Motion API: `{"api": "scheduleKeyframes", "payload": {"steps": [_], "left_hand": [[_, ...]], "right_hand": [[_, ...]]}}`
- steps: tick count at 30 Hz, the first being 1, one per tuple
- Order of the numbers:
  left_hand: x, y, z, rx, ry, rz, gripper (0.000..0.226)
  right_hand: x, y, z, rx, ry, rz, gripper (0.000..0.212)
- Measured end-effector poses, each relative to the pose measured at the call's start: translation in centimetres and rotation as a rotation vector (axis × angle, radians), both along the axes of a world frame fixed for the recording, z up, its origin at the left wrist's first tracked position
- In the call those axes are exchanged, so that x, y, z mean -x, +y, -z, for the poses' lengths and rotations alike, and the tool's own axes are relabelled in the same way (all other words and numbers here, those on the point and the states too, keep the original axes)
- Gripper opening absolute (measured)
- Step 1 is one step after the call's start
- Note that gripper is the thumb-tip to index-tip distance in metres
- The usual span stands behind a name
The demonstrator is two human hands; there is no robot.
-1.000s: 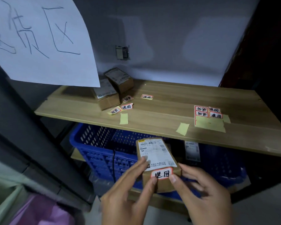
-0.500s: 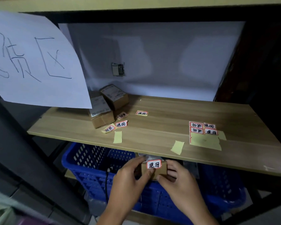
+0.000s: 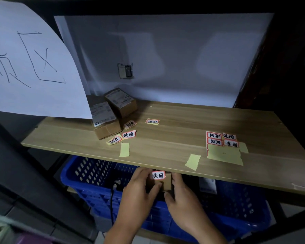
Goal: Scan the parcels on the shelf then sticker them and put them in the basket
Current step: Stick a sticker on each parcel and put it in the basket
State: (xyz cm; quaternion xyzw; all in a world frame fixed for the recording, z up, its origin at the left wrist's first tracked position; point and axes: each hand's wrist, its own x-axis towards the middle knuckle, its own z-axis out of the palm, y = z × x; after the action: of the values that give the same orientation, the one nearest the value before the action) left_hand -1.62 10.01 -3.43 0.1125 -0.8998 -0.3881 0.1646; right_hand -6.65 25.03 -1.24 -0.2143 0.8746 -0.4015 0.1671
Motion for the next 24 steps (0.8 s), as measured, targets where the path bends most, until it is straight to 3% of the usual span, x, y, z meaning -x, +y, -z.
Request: {"api": "scheduleKeyframes", "payload": {"steps": [10,15,20,24], "left_hand": [[0.3,-0.5,1.0,-0.08,0.017,-0.129,0.032],[1.6,-1.5,1.1,-0.135,-0.092,-0.138,0.027],[3.6,-2.8,0.4,-0.089,-0.312,-0.016,0.018],[4.1,-3.9,0.6,-0.119,-0.371,0.128,0.032]], "right_hand": [[2.0,0.4,1.2,0.059,-0.254,0.115,0.044],[3.9,0.2,1.8,0.123,-0.492,0.151,0.054],[6.8,-0.5,3.9,0.138,-0.657,0.207,0.068],[7.8,-1.5,4.7,0.145,-0.731,0.241,0.052]]}}
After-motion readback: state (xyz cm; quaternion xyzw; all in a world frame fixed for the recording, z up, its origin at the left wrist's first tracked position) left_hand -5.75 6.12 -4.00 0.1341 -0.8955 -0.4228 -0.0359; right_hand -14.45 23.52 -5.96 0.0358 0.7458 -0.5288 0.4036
